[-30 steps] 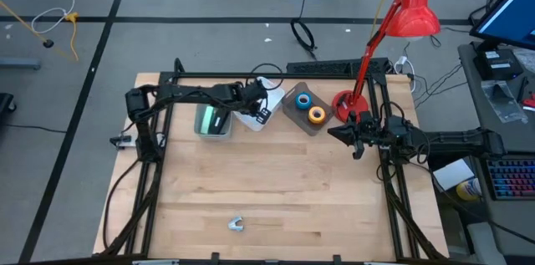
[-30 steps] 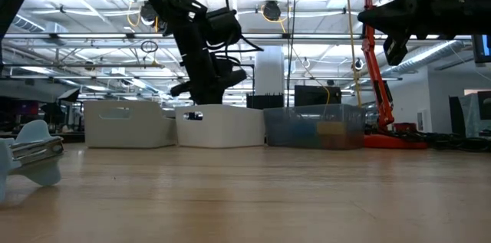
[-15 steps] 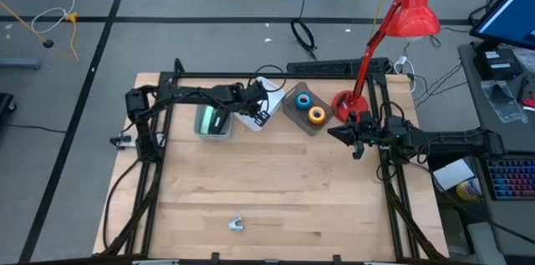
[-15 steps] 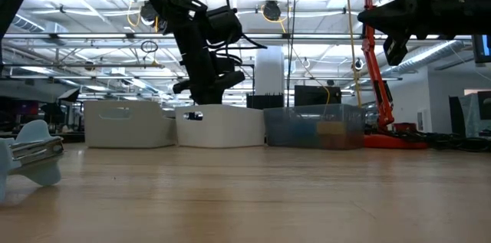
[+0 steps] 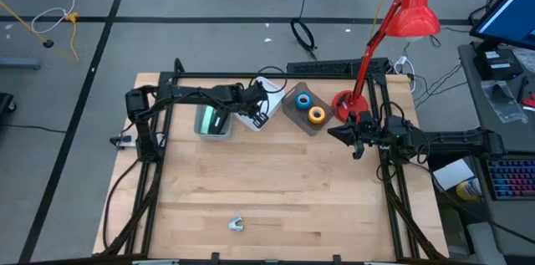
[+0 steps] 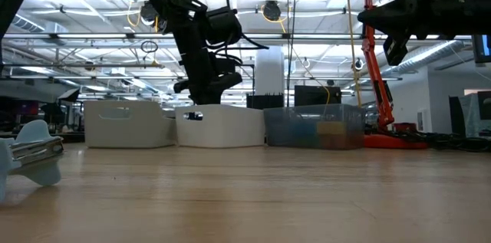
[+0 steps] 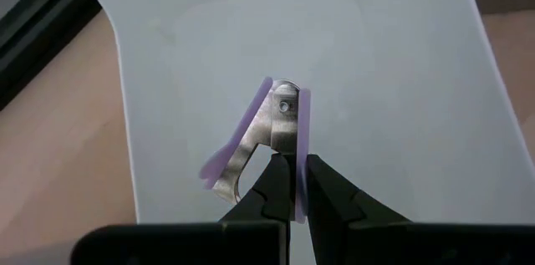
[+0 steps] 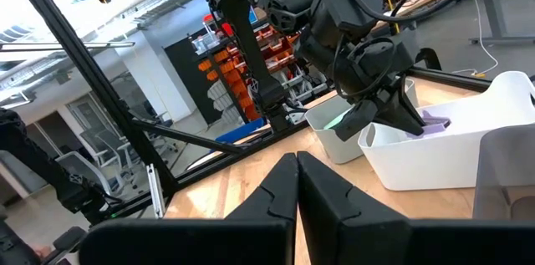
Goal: Pick and place Stapler, Stapler remover, tape
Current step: Put the purple staple remover into the white bin, then put the light blue staple remover into the white bin
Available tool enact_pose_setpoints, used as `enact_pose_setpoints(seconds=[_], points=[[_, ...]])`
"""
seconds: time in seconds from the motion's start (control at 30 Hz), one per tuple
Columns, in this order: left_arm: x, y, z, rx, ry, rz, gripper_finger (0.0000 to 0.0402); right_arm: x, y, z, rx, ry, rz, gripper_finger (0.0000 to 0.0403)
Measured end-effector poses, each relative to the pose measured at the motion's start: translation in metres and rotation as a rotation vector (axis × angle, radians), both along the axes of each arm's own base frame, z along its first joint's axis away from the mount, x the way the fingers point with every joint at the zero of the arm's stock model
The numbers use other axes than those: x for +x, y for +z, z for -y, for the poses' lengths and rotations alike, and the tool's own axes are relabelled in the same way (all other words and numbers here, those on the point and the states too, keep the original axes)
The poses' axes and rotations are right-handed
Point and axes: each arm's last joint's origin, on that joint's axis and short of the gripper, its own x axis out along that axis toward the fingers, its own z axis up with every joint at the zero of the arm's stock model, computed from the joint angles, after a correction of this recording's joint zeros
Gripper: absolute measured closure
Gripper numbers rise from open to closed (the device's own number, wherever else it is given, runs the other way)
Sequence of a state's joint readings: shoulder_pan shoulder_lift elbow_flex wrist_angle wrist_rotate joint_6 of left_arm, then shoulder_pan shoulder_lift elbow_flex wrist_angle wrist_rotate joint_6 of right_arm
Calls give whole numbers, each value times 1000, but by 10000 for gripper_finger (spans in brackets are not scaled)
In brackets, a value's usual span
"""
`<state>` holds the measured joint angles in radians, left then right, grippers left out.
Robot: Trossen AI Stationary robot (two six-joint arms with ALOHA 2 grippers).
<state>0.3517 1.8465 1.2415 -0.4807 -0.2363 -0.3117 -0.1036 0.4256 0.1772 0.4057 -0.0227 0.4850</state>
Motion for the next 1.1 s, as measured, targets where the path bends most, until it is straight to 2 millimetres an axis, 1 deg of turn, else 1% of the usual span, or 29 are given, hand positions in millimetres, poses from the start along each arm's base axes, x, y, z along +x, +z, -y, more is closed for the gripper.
enact_pose_setpoints(seconds=[0.13, 0.27, 0.37, 0.47, 0.53, 0.83, 1.0, 1.1], points=[[-1, -1, -2, -39, -15, 10, 388, 0, 0, 0, -1, 0, 0, 402], [0, -8, -2, -52, -10, -11, 386, 0, 0, 0, 0, 3, 0, 401], [2, -11, -2, -33, -3, -12, 367, 0, 0, 0, 0, 3, 0, 402], [0, -13, -2, -42, -1, -36, 350, 0, 0, 0, 0, 4, 0, 402], [2, -12, -2, -33, -3, -16, 343, 0, 0, 0, 0, 4, 0, 401], [3, -12, -2, -25, -20, -18, 336, 0, 0, 0, 0, 4, 0, 401], [1, -4, -2, -15, -24, -1, 335, 0, 0, 0, 0, 4, 0, 402], [-3, 13, -1, 2, -24, 44, 335, 0, 0, 0, 0, 4, 0, 402]])
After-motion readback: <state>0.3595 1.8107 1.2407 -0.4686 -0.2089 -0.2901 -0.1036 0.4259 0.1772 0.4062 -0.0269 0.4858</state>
